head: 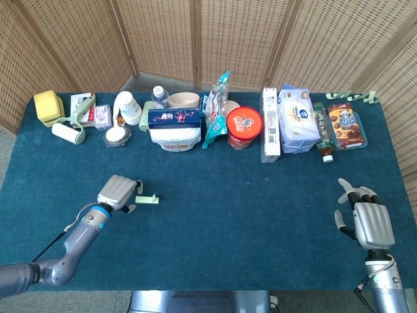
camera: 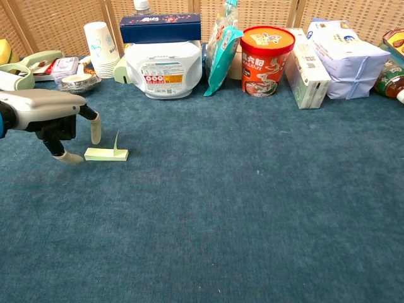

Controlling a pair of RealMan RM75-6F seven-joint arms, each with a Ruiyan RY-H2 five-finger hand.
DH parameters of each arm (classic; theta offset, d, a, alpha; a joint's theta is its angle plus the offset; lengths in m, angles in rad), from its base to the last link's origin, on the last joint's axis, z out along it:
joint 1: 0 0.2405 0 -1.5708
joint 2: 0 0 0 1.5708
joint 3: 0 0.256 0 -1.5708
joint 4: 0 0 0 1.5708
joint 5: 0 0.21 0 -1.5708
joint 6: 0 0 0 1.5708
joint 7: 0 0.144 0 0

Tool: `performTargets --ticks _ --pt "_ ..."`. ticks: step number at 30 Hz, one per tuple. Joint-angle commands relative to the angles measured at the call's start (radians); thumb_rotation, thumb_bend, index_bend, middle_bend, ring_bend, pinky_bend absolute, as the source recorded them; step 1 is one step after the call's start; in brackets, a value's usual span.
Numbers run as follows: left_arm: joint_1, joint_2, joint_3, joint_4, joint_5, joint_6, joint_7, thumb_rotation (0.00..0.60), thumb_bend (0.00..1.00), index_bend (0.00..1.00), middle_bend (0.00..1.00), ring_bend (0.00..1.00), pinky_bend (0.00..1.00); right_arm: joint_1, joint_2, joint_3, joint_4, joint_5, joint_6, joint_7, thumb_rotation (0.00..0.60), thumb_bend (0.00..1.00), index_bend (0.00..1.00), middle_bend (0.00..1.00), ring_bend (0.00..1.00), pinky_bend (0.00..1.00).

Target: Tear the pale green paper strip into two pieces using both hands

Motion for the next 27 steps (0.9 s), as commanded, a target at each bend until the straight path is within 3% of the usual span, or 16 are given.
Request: performTargets --ticks 1,27 --pt "-0.009 -0.011 0.003 0.006 -0.011 0.003 0.005 0.600 0.24 0.41 1.00 1.00 1.00 -0.001 0.001 -0.001 -0.001 -0.001 0.001 0.001 0.600 0.48 0.12 0.48 0.25 0.19" --pt "-0.069 -0.043 0.025 0.027 -0.094 0.008 0.035 0.600 0.29 0.48 1.00 1.00 1.00 -0.018 0.004 -0.001 0.009 -0.002 0.016 0.026 0.600 0.48 0.12 0.48 0.24 0.19"
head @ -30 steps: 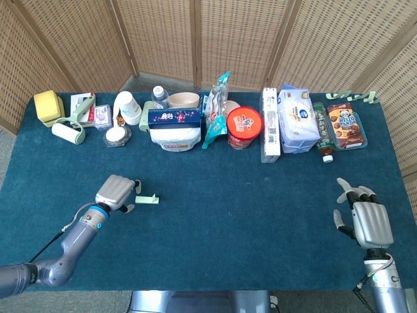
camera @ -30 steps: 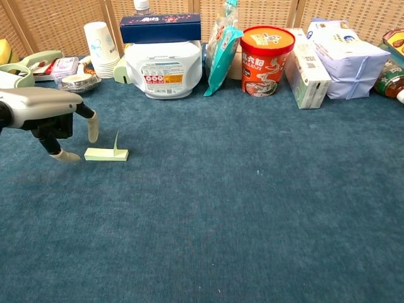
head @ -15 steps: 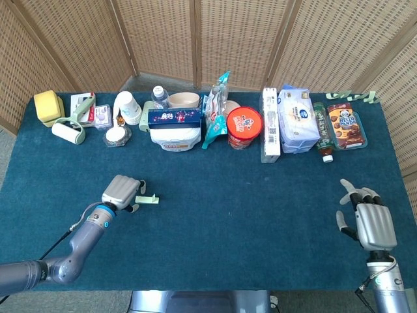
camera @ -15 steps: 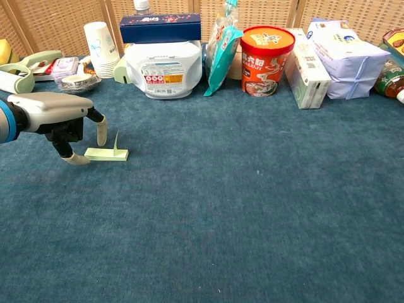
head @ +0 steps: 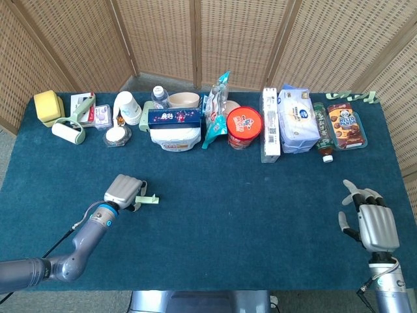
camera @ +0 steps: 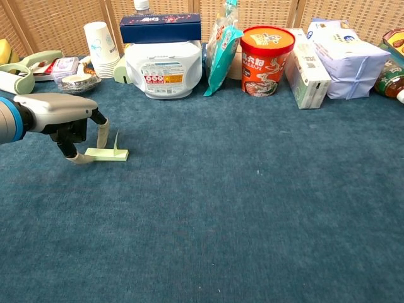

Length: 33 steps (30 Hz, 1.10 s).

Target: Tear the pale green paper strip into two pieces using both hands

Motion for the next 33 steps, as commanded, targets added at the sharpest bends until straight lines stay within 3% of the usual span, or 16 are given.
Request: performTargets --ticks 1,33 --pt "-0.003 0.000 0.003 -0.002 -0.004 0.003 0.002 0.600 0.29 0.48 1.00 1.00 1.00 -0.001 0.000 0.000 0.002 0.000 0.001 0.002 0.600 0.48 0.12 0.48 0.24 0.19" --pt "-0.040 -0.006 0.034 0.001 -0.029 0.019 0.018 0.600 0.29 0.45 1.00 1.00 1.00 -0.010 0.004 0.001 0.003 -0.003 0.001 0.028 0.600 0.48 0.12 0.48 0.24 0.19"
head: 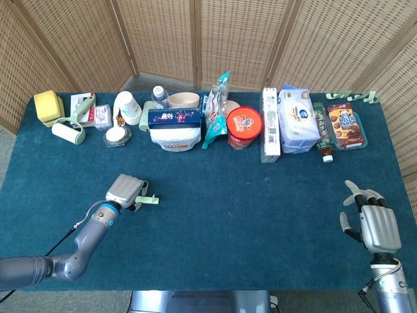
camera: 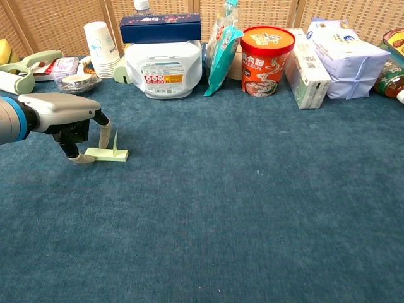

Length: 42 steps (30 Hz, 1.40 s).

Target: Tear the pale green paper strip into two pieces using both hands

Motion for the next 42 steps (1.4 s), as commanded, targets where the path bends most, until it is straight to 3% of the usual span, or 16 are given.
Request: performTargets --ticks 1,12,27,33,42 --pt "-0.002 -0.002 0.003 0.001 0.000 0.001 0.002 0.600 0.29 0.45 1.00 1.00 1.00 -0.001 0.000 0.000 0.000 0.000 0.001 0.001 0.600 0.48 0.12 0.48 0.24 0.19" --pt "-0.007 -0.006 0.012 0.000 -0.001 0.005 0.004 0.600 0.29 0.45 1.00 1.00 1.00 -0.004 0.001 -0.001 -0.001 -0.004 0.003 0.006 0.600 0.48 0.12 0.48 0.24 0.19" --pt "-0.017 -0.009 0.008 -0.003 0.011 0.034 0.016 0.600 0.38 0.58 1.00 1.00 1.00 -0.013 0.005 0.002 0.000 -0.008 0.017 0.025 0.600 0.48 0.12 0.48 0.24 0.19" --pt "-0.019 0.073 -0.009 -0.080 0.070 0.045 -0.006 0.600 0.38 0.58 1.00 1.00 1.00 -0.008 0.006 0.005 0.000 -0.011 0.007 0.034 0.600 0.48 0.12 0.48 0.24 0.19" --pt "-0.038 0.276 -0.054 -0.243 0.120 -0.013 -0.085 0.600 0.38 0.58 1.00 1.00 1.00 0.028 -0.003 0.015 0.015 -0.029 -0.044 0.125 0.600 0.48 0.12 0.49 0.24 0.22"
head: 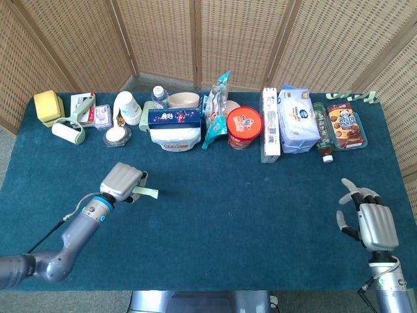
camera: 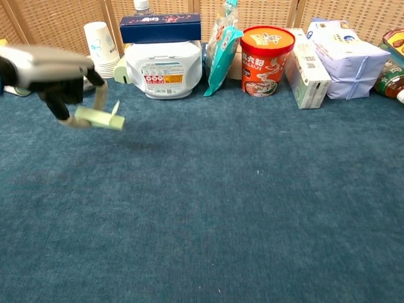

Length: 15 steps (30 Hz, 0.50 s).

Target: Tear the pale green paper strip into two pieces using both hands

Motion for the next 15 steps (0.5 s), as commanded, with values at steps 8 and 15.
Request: performTargets --ticks 8,15 --pt "-0.032 0.220 -0.074 -0.129 0.041 -0.127 -0.159 0.600 0.38 0.58 1.00 1.00 1.00 0.069 -0.057 0.023 0.060 -0.046 -0.076 0.223 0.600 0.48 0.14 0.53 0.31 0.34" --pt "-0.037 0.287 -0.090 -0.166 0.079 -0.174 -0.228 0.600 0.38 0.58 1.00 1.00 1.00 0.134 -0.107 0.038 0.121 -0.077 -0.141 0.355 0.600 0.48 0.14 0.65 0.46 0.49"
